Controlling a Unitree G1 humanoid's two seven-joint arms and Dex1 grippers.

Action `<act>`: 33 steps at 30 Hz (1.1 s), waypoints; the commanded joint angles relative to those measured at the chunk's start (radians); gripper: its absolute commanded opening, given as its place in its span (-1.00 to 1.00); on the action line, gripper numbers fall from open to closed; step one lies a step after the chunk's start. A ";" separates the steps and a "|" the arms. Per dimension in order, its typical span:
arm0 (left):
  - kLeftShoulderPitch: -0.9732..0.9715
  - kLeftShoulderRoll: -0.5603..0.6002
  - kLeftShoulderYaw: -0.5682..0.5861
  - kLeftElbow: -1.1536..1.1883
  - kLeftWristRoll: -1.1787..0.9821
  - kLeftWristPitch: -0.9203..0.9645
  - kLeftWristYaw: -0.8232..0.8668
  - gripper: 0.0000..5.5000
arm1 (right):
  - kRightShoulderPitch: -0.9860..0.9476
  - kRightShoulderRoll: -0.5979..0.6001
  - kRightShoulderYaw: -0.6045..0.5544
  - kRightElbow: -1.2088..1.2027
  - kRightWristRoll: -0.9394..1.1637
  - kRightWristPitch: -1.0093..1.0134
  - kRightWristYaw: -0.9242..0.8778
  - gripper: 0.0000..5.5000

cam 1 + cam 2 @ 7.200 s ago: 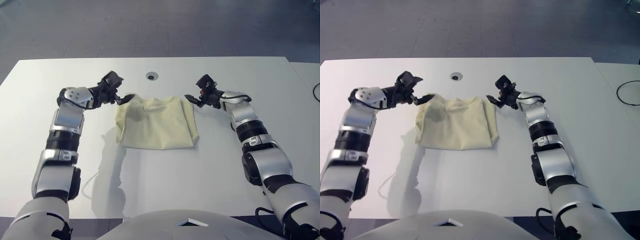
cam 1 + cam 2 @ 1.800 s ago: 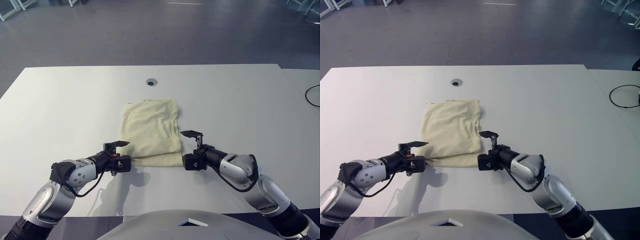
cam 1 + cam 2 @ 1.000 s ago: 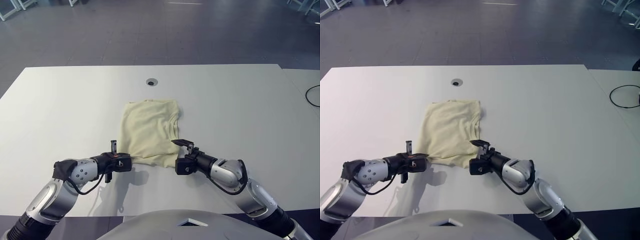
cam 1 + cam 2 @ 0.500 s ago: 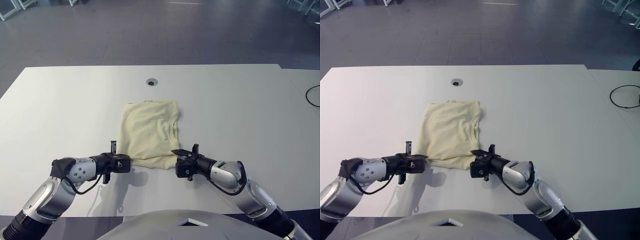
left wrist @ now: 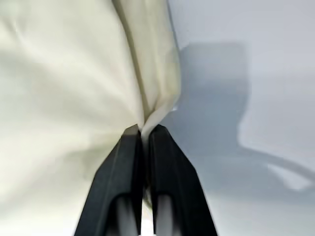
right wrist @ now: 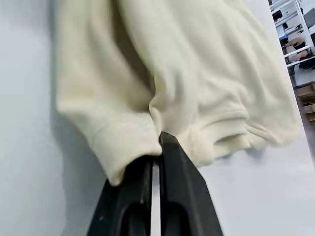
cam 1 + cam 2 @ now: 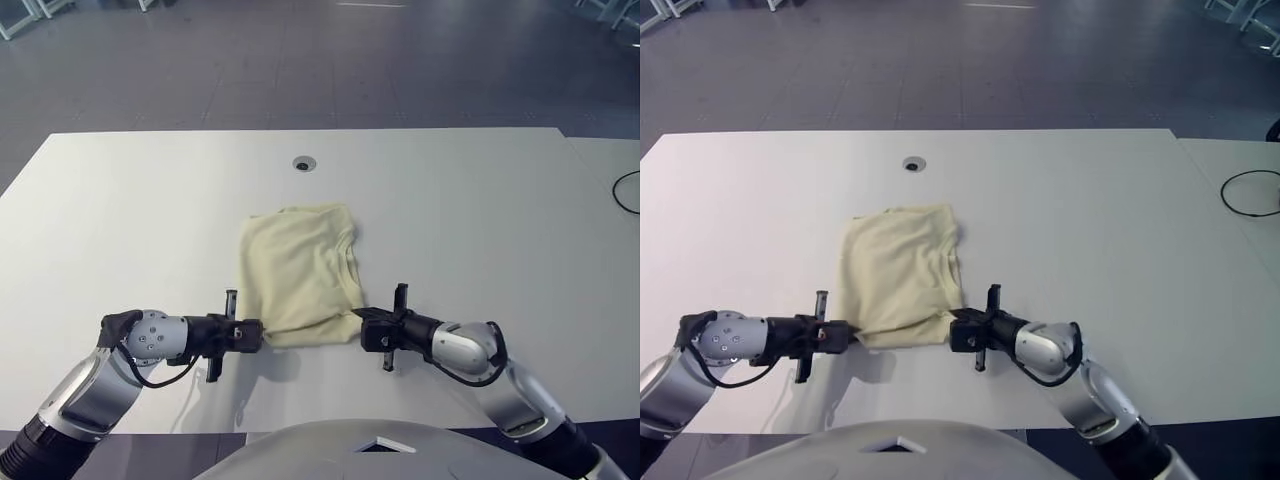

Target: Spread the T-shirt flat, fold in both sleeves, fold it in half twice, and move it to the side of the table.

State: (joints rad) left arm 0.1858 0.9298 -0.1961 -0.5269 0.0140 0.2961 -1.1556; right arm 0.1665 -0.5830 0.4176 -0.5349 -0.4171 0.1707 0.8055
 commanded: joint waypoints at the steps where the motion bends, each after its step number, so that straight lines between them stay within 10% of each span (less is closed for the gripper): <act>1: -0.068 0.080 0.048 -0.008 -0.110 0.070 -0.104 -0.99 | 0.040 -0.053 -0.056 -0.144 0.166 0.129 0.127 -1.00; 16: -0.136 0.175 0.073 0.036 -0.369 0.206 -0.255 -0.99 | 0.024 -0.205 -0.256 -0.235 0.703 0.548 0.326 -1.00; 33: -0.789 0.008 -0.153 0.521 -0.440 0.462 -0.448 -0.99 | -0.364 -0.153 -0.463 0.131 1.320 1.005 0.278 -1.00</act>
State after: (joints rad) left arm -0.5413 0.9663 -0.3179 -0.0651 -0.4546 0.7756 -1.5953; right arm -0.1342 -0.7521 -0.0249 -0.4664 0.8700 1.1408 1.1124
